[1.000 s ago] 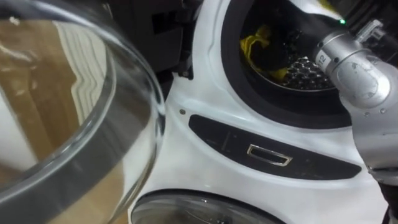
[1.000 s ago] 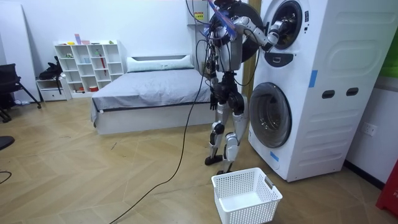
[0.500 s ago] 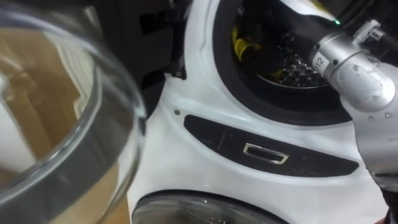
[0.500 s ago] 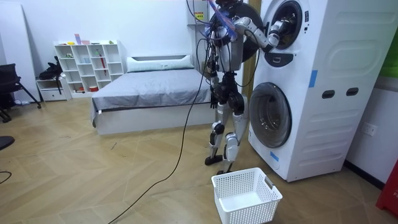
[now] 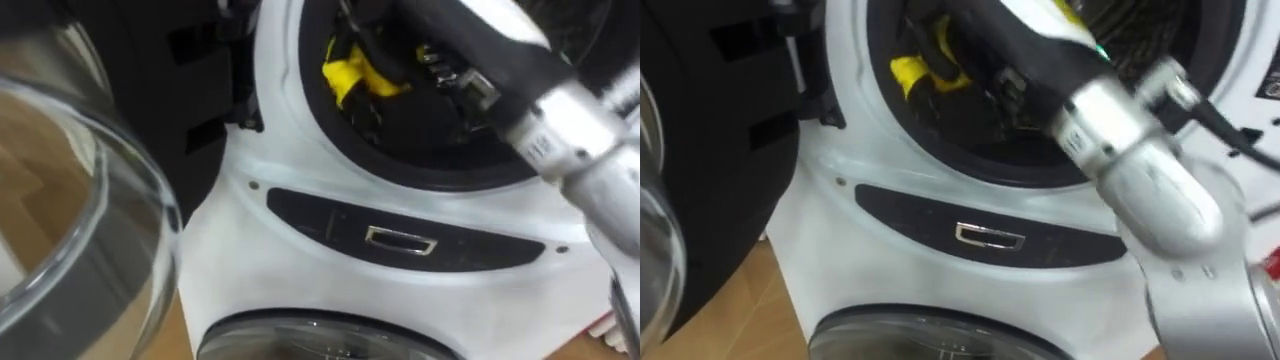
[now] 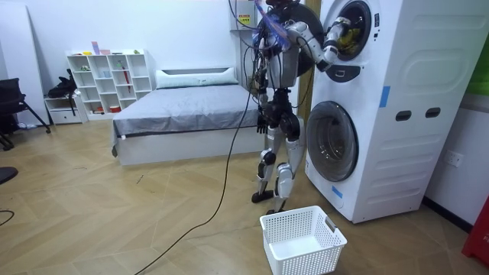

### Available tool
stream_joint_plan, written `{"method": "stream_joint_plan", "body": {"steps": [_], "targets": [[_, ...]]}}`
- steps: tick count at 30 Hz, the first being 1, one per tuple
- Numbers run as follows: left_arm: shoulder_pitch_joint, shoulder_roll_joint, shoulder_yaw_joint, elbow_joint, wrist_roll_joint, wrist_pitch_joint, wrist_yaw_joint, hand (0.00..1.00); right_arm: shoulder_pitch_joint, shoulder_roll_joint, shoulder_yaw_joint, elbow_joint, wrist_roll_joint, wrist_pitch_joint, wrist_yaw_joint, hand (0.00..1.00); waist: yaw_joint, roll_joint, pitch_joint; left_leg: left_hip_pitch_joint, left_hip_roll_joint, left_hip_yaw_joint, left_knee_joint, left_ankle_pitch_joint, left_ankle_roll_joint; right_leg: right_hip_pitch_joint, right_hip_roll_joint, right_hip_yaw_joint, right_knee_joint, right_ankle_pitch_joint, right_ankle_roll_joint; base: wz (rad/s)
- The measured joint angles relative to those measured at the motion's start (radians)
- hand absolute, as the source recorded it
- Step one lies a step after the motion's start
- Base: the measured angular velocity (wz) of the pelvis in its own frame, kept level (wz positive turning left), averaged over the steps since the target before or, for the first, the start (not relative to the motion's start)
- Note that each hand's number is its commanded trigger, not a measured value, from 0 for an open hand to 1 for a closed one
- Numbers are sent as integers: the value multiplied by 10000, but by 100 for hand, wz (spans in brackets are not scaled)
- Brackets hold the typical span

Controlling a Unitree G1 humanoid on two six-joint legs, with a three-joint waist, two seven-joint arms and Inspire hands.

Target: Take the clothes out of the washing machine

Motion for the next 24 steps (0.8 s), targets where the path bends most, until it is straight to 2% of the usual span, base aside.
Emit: {"method": "stream_joint_plan", "body": {"steps": [1, 3, 4, 8, 9, 13, 14, 16, 20, 24], "targets": [[123, -64, 4, 0, 5, -98, 12, 0, 295, 16, -202, -38, 366, -202, -31, 100, -115, 102, -59, 0, -6, -7, -2, -4, 5, 6, -5, 2, 5, 0, 0, 0], [243, -123, 39, 37, 16, -206, 52, 0, 572, 14, -625, -56, 1019, -346, -117, 100, -312, 156, -101, 68, 0, 84, -14, -4, 6, 41, -5, 23, 19, 0, 0, -8], [336, -146, 114, 52, 26, -307, 54, 0, 742, 13, -1016, -98, 1396, -430, -208, 100, -376, 245, -77, 98, 14, 142, -14, -7, 0, 55, 6, 56, 15, 0, 0, -10], [572, -213, 490, 62, 20, -522, 54, 0, 1370, 5, -1967, -312, 2156, -884, -722, 100, -634, 241, -79, 241, 28, 249, -16, -33, -42, 87, 71, 259, 21, 1, -3, -12], [699, -215, 650, 63, 16, -582, 55, 0, 1686, 5, -2217, -387, 2270, -1012, -810, 100, -689, 222, -93, 269, 46, 318, -4, -78, -67, 133, 110, 279, 14, 0, -3, -12], [905, -228, 1034, 290, 11, -827, 62, 0, 2057, -112, -3084, -417, 2691, -1231, -1025, 100, -1149, 127, -109, 270, 71, 387, 44, -107, -87, 116, 146, 318, 6, 1, -5, -6], [901, -232, 1078, 372, 10, -898, 62, 0, 2091, -128, -3226, -424, 2750, -1317, -1121, 100, -1174, 117, -113, 280, 72, 401, 41, -115, -91, 114, 153, 339, 5, 1, -5, -8], [937, -235, 1202, 545, 4, -1085, 63, 0, 2205, -133, -3703, -430, 3044, -1738, -1573, 100, -1342, 67, -103, 314, 156, 441, 45, -151, -97, 115, 175, 400, 9, 1, -5, -9], [973, -237, 1286, 617, 27, -1240, 62, 0, 2313, -136, -4231, -436, 3050, -2167, -2181, 100, -1585, 34, -123, 349, 170, 473, 33, -181, -102, 125, 190, 417, 9, 1, -4, -1], [1008, -310, 1636, 666, 86, -1414, 62, 0, 2919, -310, -5292, -441, 3050, -2585, -3018, 100, -1722, -24, -163, 399, 177, 468, -36, -184, -107, 140, 212, 507, 7, 1, -4, 0]]}}
